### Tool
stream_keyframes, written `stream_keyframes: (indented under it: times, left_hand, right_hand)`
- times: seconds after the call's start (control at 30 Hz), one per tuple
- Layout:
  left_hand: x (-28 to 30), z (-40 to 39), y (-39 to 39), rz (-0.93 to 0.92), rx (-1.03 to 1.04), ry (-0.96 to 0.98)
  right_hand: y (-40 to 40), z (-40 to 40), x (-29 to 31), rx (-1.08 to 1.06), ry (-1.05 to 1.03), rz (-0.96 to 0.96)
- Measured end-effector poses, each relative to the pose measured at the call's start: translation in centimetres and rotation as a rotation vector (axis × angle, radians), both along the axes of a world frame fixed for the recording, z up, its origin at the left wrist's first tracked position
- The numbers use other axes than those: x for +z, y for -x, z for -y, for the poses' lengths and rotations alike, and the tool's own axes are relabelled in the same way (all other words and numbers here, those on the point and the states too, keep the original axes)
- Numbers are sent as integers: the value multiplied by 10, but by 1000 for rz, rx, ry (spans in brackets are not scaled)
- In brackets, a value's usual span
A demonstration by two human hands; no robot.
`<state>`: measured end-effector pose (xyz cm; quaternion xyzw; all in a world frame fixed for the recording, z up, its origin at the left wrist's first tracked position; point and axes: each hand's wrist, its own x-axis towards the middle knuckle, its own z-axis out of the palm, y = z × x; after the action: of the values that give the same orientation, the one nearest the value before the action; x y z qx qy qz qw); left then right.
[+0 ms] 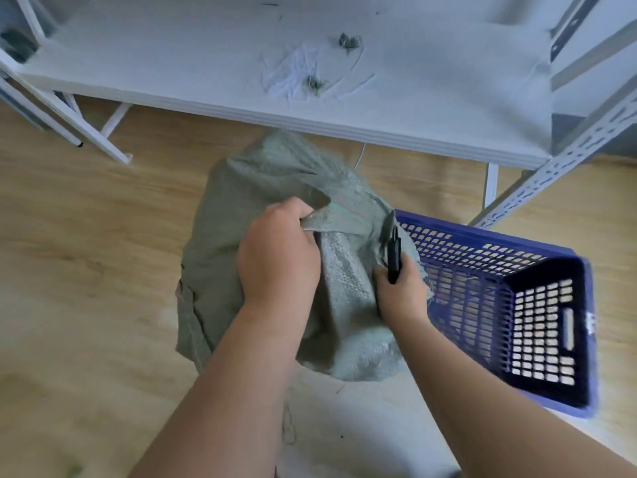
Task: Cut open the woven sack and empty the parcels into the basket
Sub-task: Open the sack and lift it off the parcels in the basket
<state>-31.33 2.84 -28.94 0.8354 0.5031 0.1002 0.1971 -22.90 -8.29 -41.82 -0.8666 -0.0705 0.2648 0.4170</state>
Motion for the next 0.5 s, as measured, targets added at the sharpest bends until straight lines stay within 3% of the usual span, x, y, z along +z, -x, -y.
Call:
stream_keyframes:
  times: [0.2, 0.33, 0.5]
  left_hand:
    - [54, 18, -28, -209, -95, 159]
    - [79, 33, -39, -326, -139, 229]
    - [99, 53, -52, -301, -97, 347]
  right_hand:
    - [40, 30, 109, 19, -100, -69]
    - [53, 47, 165, -59, -287, -438]
    - [60, 60, 201, -139, -374, -698]
